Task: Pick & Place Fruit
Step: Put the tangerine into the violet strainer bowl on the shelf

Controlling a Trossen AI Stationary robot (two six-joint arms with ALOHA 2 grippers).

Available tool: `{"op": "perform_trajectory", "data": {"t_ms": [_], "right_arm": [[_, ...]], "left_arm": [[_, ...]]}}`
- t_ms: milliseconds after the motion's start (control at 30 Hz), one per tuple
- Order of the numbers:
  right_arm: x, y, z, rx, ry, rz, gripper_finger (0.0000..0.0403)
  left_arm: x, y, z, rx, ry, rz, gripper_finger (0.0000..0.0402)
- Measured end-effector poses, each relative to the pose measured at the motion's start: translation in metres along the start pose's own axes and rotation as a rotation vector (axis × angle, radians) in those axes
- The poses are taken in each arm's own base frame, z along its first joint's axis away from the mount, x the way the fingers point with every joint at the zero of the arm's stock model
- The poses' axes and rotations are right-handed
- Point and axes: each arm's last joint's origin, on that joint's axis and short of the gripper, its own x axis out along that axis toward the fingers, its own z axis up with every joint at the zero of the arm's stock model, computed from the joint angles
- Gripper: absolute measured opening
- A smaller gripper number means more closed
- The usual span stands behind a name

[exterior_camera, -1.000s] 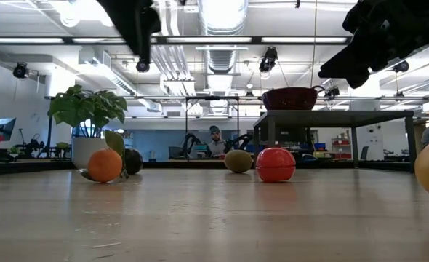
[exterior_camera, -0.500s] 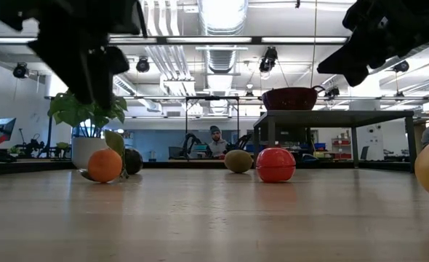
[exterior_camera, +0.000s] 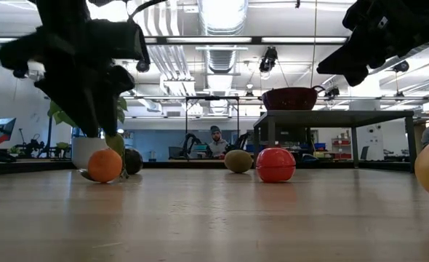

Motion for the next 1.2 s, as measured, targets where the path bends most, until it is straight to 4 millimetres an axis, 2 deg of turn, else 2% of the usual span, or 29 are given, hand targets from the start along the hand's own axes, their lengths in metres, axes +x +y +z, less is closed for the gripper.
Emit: {"op": "perform_trajectory", "data": {"t_ms": [300,500,700,967,1200], "right_arm": [[0.000,0.000,0.000,0.001,0.000,0.000,0.0093],[0.000,0.000,0.000,0.001,0.001,0.000,0.0099],[0.000,0.000,0.000,0.003,0.001,0.000,0.0096],[0.000,0.000,0.000,0.000,0.001,0.000,0.0064],[0.000,0.000,0.000,0.003,0.002,0.000,0.0045]], "left_arm": [[0.029,0.003,0.000,0.033,0.089,0.045,0.0208],[0.039,0.001,-0.002,0.041,0.133,0.053,0.0208],[0.045,0.001,-0.004,0.043,0.160,0.078,0.0194],[0.046,0.001,-0.004,0.043,0.161,0.088,0.0150],[0.041,0.002,0.000,0.023,0.137,0.088,0.0151]]}}
